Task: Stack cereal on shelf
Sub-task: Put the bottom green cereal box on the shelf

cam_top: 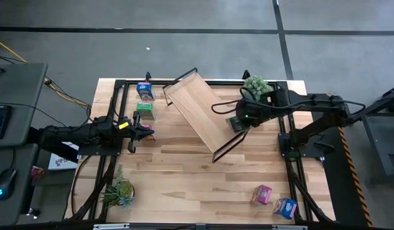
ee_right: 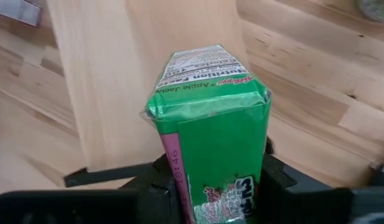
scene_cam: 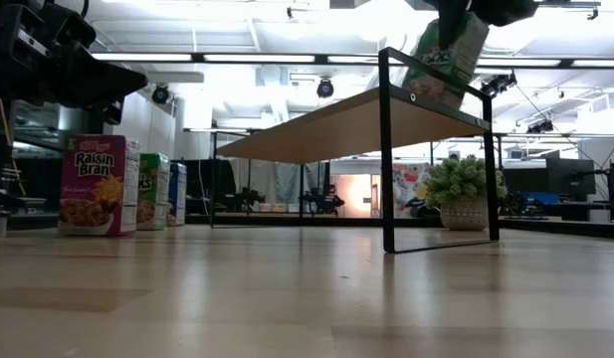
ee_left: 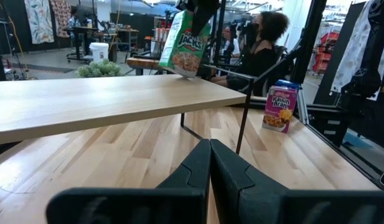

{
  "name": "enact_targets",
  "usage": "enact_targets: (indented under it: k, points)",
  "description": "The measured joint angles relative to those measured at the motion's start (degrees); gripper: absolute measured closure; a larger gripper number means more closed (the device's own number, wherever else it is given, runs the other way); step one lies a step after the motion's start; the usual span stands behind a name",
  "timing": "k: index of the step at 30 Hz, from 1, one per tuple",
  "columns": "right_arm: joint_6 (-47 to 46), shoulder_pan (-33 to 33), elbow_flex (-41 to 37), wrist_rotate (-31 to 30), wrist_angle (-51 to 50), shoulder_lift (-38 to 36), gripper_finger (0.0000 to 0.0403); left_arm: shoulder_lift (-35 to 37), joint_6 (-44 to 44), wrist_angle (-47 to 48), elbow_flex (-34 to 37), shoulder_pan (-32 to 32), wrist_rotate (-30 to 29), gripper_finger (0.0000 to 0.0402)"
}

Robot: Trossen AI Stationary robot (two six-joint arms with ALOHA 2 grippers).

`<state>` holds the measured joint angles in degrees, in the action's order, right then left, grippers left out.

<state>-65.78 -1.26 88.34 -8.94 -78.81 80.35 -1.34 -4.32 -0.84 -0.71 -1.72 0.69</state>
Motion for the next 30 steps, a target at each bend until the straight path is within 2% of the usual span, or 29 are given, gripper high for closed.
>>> enact_targets:
  k: [14,23,26,30]
  points:
    - [3.75,0.12,-0.03,0.79,0.33,0.00,0.0288,0.00,0.00,0.00,0.00,-0.01,0.00,0.0401]
    - [6.08,0.14,-0.03,-1.16,0.29,-0.02,0.0287,0.00,0.00,0.00,0.00,-0.01,0.00,0.0401]
    - [7.42,0.14,-0.03,-1.86,0.30,-0.02,0.0273,0.00,0.00,0.00,0.00,-0.01,-0.02,0.0401]
    - [8.08,0.14,-0.03,-2.02,0.34,-0.04,0.0228,0.00,0.02,0.00,0.00,-0.02,-0.02,0.0401]
